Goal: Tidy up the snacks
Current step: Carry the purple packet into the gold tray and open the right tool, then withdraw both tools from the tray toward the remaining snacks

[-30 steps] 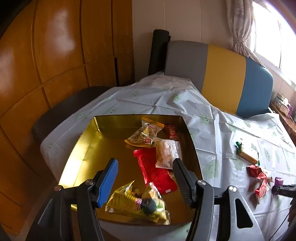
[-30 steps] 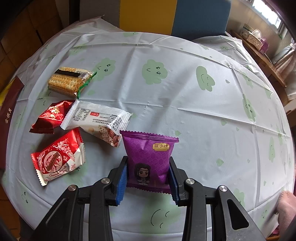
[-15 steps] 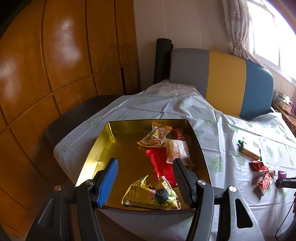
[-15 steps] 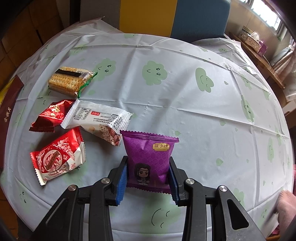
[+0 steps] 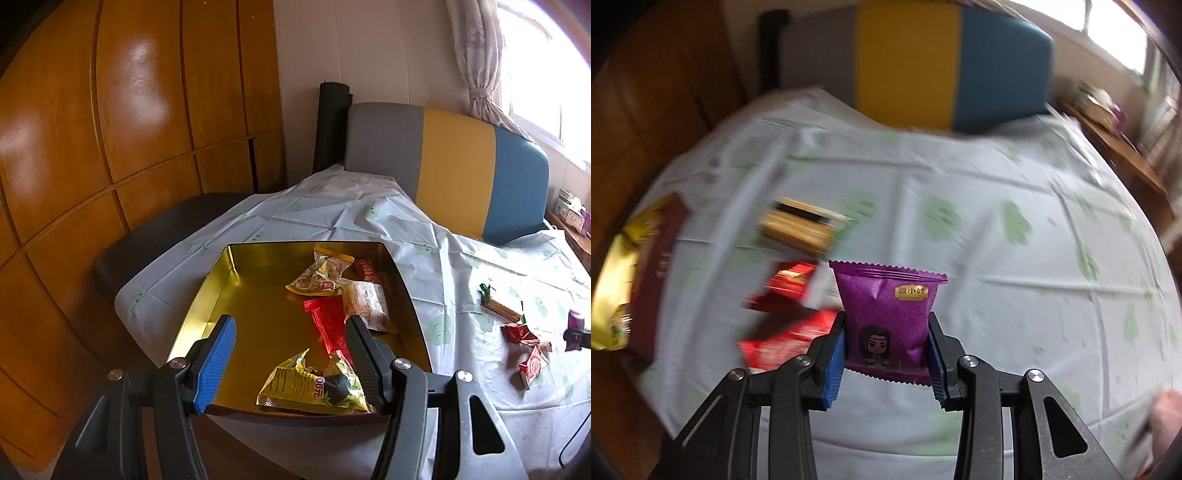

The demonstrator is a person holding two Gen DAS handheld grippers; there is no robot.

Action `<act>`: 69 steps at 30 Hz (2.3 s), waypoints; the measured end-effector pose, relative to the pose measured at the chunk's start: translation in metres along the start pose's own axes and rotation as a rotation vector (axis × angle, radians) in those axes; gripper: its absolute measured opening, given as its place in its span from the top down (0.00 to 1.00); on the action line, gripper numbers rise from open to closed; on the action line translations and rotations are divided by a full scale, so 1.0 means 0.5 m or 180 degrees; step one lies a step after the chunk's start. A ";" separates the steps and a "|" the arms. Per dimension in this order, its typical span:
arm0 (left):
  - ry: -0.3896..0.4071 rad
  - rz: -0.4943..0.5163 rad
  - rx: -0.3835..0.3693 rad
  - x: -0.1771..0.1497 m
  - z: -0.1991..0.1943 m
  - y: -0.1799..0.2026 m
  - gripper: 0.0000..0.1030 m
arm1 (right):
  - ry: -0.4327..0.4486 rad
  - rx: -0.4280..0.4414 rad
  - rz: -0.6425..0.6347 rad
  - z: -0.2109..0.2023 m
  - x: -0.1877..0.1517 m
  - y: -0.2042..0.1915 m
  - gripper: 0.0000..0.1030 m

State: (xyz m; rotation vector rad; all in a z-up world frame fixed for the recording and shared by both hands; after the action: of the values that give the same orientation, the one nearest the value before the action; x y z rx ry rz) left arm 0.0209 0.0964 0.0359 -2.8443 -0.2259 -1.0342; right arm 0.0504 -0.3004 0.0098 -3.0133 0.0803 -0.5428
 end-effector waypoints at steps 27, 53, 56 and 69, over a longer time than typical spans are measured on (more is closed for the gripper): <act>-0.0223 -0.0395 0.0186 -0.028 0.048 -0.108 0.40 | -0.0095 0.0955 -0.1850 0.064 -0.007 -0.560 0.59; -0.0217 -0.0101 0.0055 -0.036 0.031 -0.039 0.40 | 0.0341 0.0871 -0.1348 -0.007 -0.033 -0.420 0.41; -0.0225 -0.0058 0.0034 -0.036 0.029 -0.029 0.40 | 0.0345 0.0818 -0.1234 -0.007 -0.033 -0.384 0.41; -0.0232 0.0165 -0.0052 -0.039 0.021 0.024 0.40 | 0.0349 0.0660 -0.0846 -0.005 -0.037 -0.260 0.37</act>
State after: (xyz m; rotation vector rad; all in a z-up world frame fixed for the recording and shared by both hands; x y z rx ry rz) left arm 0.0148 0.0841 0.0149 -2.8892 -0.1495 -0.9280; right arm 0.0371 -0.1699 0.0171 -2.8053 -0.3524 -0.6911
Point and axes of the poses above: each gripper's, at about its wrist camera, not at the fingertips, and z roughly the way its jaws point, y to its right, x to its top, the point moved 1 cm from there along z, roughly the way its jaws point, and after that the axes turned 13 degrees about -y, right-handed, at the moved point
